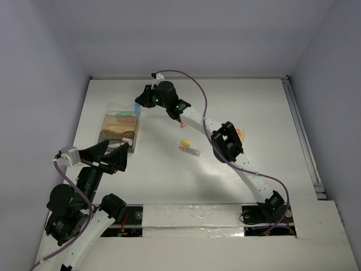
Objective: Sort the stationery into containers
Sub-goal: Place the pen in the storage box.
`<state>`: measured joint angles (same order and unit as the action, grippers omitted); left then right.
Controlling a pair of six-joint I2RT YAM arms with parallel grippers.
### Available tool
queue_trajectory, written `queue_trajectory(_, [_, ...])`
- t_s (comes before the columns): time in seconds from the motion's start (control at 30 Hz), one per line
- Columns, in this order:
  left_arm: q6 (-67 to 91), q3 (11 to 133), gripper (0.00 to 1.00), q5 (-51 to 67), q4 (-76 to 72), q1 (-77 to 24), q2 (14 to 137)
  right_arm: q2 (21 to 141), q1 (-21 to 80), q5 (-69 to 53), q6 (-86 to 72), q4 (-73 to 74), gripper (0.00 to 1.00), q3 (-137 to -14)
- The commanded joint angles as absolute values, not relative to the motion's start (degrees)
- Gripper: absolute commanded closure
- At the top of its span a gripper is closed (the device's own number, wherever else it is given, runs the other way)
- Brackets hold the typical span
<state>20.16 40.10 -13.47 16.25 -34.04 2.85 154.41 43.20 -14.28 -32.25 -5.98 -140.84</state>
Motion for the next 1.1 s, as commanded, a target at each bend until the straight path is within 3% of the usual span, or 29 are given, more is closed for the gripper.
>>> queue_trajectory(0.0, [19.25,39.73,0.01,-12.74,13.62,-34.28,2.11,155.57,43.68,-12.92,-33.74,-10.35,1.00,-140.99])
queue_trajectory(0.17, [19.16,39.73,0.01,-12.39,13.54,-34.28,2.64,156.88,43.68,-12.30,-33.66,-9.49,1.00,-142.38])
queue_trajectory(0.33, [19.07,39.73,0.01,-12.39,13.53,-34.28,2.37,157.76,43.68,-12.57,-34.36,-10.28,0.90,-141.42])
queue_trajectory(0.57, [19.07,39.73,0.01,-12.39,13.54,-34.28,2.46,158.55,44.21,-12.13,-33.49,-11.07,0.83,-141.77])
queue_trajectory(0.67, [19.16,39.73,0.01,-12.48,13.62,-34.28,2.29,158.91,44.74,-12.22,-33.22,-11.25,0.74,-142.47])
queue_trajectory(0.7, [19.07,39.73,0.01,-12.48,13.54,-34.28,2.20,158.91,44.74,-12.30,-32.96,-11.25,0.63,-142.56])
queue_trajectory(0.8, [19.25,39.73,0.01,-12.66,13.62,-34.28,2.20,158.56,44.74,-12.74,-32.61,-11.25,0.47,-142.21])
queue_trajectory(1.07, [19.42,39.73,0.01,-13.09,13.62,-34.28,2.90,152.41,45.26,-14.76,-30.85,-13.35,0.35,-136.68])
